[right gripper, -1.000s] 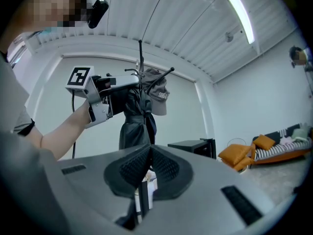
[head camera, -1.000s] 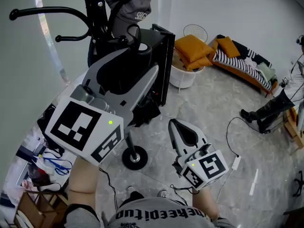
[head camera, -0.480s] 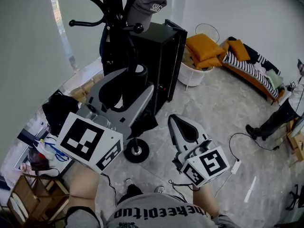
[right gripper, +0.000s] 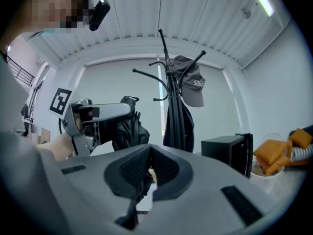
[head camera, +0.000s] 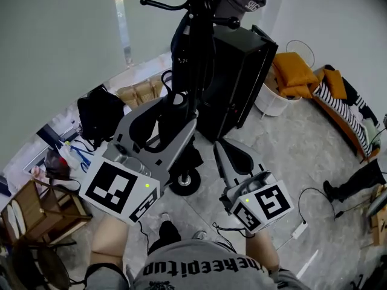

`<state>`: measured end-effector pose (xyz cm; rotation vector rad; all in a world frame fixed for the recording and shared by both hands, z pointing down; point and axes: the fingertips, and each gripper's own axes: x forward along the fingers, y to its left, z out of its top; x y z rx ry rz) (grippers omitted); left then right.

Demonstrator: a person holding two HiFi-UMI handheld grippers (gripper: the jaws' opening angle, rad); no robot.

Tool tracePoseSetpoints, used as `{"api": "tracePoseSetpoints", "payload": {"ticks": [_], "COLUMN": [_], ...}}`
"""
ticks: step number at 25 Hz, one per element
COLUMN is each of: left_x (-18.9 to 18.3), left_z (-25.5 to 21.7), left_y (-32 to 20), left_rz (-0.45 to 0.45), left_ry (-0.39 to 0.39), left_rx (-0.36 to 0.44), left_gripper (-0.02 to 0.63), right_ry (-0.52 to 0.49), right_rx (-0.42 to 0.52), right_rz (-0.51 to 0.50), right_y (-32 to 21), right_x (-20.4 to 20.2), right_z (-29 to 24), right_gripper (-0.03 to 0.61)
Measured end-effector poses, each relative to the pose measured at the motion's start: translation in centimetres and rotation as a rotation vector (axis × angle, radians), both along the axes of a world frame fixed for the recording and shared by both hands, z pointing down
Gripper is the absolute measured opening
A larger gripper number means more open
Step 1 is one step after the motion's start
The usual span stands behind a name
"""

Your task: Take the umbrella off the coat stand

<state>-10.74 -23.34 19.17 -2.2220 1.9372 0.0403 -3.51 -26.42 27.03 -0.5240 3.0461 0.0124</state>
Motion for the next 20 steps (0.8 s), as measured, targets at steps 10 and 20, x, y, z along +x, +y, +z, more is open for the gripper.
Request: {"api": "tracePoseSetpoints", "payload": {"ticks": [10, 20], "left_x": [-4.7, -6.9], "left_z": [3.0, 4.3], "left_y": [7.5, 9.9], "left_rz": [-0.304, -0.4], "left_ry": [0.025, 0.052], "left_rx": [-0.004, 0.013], "left_gripper": [0.232, 0.232], "right_ry": [0.009, 0.008], "right_rx": [-0.02, -0.017], "right_rz": [-0.194, -0.2], "right_y": [3.1, 3.2], "right_x": [-4.4, -5.3], "right_z": [1.1, 1.2], "right_gripper": [0.011, 0.011]}}
